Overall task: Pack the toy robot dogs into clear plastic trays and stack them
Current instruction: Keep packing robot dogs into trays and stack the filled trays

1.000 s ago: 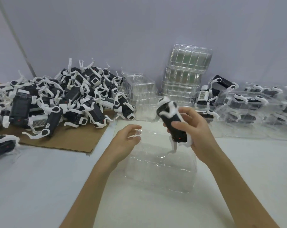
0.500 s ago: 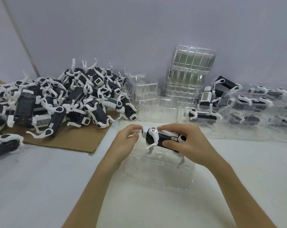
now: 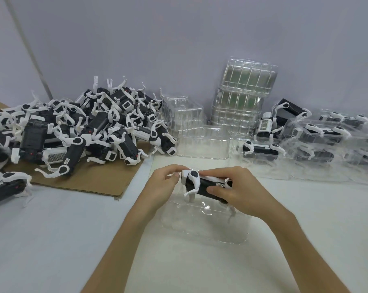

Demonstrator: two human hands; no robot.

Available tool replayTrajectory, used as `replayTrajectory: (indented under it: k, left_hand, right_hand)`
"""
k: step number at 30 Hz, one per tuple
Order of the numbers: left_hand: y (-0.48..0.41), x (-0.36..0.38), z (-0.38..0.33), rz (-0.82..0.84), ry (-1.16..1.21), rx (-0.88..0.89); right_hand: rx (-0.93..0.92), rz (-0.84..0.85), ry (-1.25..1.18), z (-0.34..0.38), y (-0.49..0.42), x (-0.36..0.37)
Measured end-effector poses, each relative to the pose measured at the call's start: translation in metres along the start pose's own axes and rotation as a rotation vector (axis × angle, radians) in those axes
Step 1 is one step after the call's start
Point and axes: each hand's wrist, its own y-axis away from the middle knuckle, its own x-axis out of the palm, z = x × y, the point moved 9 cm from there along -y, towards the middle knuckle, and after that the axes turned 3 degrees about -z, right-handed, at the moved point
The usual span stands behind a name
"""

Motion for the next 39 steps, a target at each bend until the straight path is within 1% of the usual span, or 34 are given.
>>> replayTrajectory:
  k: [3, 7, 8, 10, 13, 15, 16, 18, 21, 23, 25, 29, 31, 33, 37, 39]
  left_hand:
    - [0.001, 0.001, -0.001, 0.005, -0.022, 0.011]
    - [0.000, 0.002, 0.004, 0.000, -0.037, -0.010]
    - [0.001, 0.002, 0.005, -0.004, -0.026, -0.029]
    - [0.001, 0.001, 0.010, -0.022, -0.014, -0.087]
    - [0.003, 0.001, 0.018, 0.005, -0.074, -0.183]
    - [0.004, 0.003, 0.022, 0.037, -0.073, -0.213]
    - [0.004, 0.003, 0.022, 0.039, -0.074, -0.214]
    - [0.003, 0.002, 0.022, 0.039, -0.084, -0.201]
    - [0.002, 0.002, 0.023, 0.040, -0.056, -0.201]
    - [0.003, 0.000, 0.023, 0.023, -0.048, -0.206]
    - [0.004, 0.000, 0.020, 0.005, -0.031, -0.191]
    - [0.002, -0.009, 0.014, -0.070, 0.094, -0.139]
    - [0.003, -0.013, 0.011, -0.086, 0.156, -0.139]
    - [0.004, -0.010, 0.011, -0.042, 0.208, -0.167]
    - [0.009, 0.001, 0.011, 0.135, 0.227, -0.185]
    - [0.009, 0.003, 0.013, 0.145, 0.247, -0.193]
  right_hand:
    - [0.002, 0.011, 0.009, -0.001, -0.001, 0.001]
    - [0.023, 0.071, 0.153, -0.010, -0.003, 0.007]
    - [0.027, 0.043, 0.152, -0.011, -0.004, 0.006]
    - [0.003, -0.092, 0.114, -0.009, -0.004, -0.004]
    - [-0.137, -0.330, 0.104, 0.004, 0.000, -0.022]
    - [-0.131, -0.387, 0.124, 0.002, -0.001, -0.031]
    - [-0.080, -0.381, 0.136, -0.005, -0.003, -0.034]
    - [0.112, -0.324, 0.158, -0.028, -0.005, -0.041]
    - [0.411, -0.146, 0.173, -0.062, 0.000, -0.040]
    - [0.505, -0.027, 0.195, -0.074, 0.003, -0.032]
    - [0.497, 0.007, 0.144, -0.072, 0.004, -0.027]
    - [0.412, 0.011, -0.148, -0.054, 0.003, -0.019]
    - [0.365, 0.030, -0.218, -0.048, 0.002, -0.016]
    - [0.314, 0.031, -0.237, -0.046, 0.000, -0.015]
    - [0.280, -0.028, -0.261, -0.044, -0.002, -0.021]
    - [0.273, -0.065, -0.268, -0.045, -0.002, -0.025]
